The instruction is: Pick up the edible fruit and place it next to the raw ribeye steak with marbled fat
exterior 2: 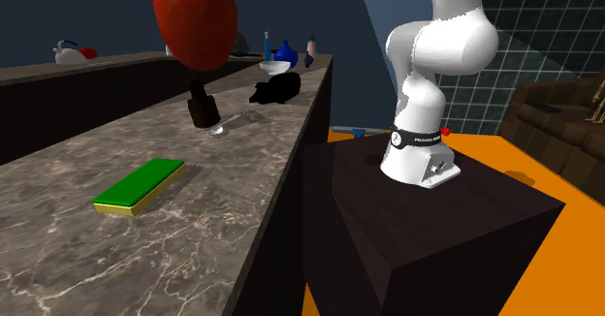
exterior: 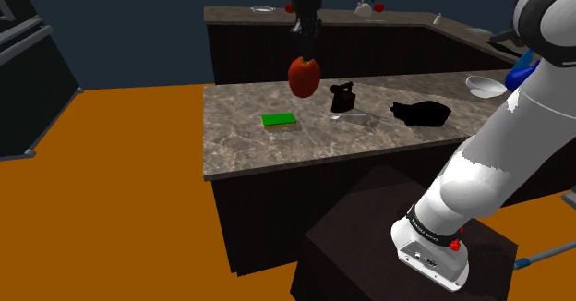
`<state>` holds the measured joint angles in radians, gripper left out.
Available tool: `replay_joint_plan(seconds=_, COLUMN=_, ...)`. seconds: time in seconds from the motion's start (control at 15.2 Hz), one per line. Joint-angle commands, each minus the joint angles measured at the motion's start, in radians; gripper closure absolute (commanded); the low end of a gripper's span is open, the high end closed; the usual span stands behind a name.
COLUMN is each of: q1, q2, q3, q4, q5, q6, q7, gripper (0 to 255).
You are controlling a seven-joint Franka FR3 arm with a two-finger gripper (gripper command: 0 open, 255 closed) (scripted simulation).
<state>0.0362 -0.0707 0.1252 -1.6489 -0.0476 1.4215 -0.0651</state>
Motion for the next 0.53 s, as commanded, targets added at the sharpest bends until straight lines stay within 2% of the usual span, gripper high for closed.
replay_joint_plan(seconds=0.0, q1=-0.024, q2=-0.017, q3=-0.027, q4=-0.021, q5=-0.008, q6=0.007, q7=-0.052, gripper=255)
replay_joint_plan(seconds=0.46, q1=-0.100, q2=-0.044, q3=-0.121, q4=-0.054, q5=-0.041, q6=0.026, q7=-0.223, gripper=255)
